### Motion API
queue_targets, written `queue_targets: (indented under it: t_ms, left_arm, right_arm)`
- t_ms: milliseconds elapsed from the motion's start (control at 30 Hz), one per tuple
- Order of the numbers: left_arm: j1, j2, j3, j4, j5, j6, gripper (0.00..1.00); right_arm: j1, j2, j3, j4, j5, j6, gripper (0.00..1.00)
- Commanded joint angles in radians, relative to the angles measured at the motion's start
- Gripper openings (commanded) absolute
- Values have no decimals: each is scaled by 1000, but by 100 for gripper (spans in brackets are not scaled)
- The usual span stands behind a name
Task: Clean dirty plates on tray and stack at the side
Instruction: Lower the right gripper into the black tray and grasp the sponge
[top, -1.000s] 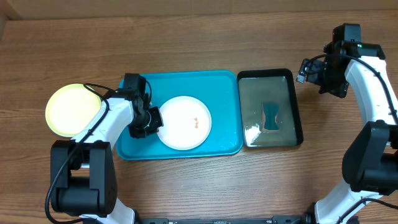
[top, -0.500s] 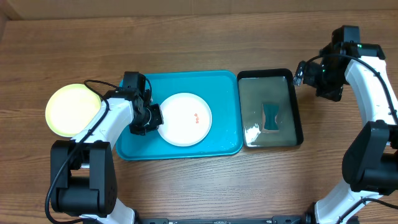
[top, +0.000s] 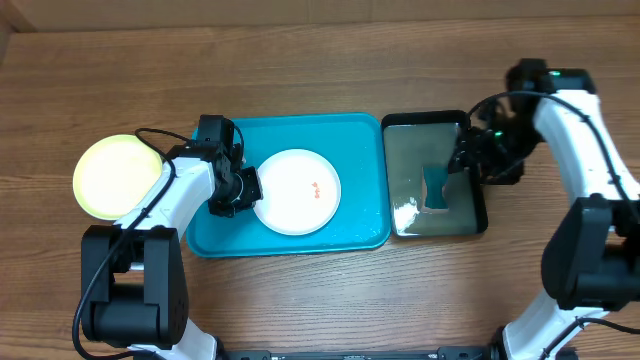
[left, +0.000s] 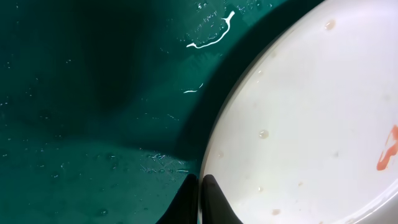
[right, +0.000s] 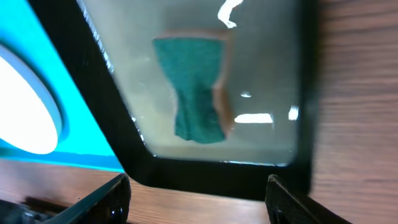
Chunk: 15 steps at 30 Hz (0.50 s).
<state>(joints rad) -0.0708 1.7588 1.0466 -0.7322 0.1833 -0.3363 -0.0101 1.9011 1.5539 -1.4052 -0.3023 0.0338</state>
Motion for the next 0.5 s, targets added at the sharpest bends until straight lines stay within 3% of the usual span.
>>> queue_targets:
  t_ms: [0, 167, 333, 467]
  left_arm:
    - [-3, -8, -6, 0, -6, 23, 4]
    - [-3, -8, -6, 0, -6, 23, 5]
    - [-3, -8, -6, -2, -6, 22, 5]
    - [-3, -8, -6, -4, -6, 23, 5]
  right_arm:
    - [64, -10, -41, 26, 58, -3, 74]
    - [141, -10, -127, 156, 219, 72, 75]
    - [166, -10, -216, 324, 240, 98, 74]
    - [167, -10, -246, 396, 231, 97, 60]
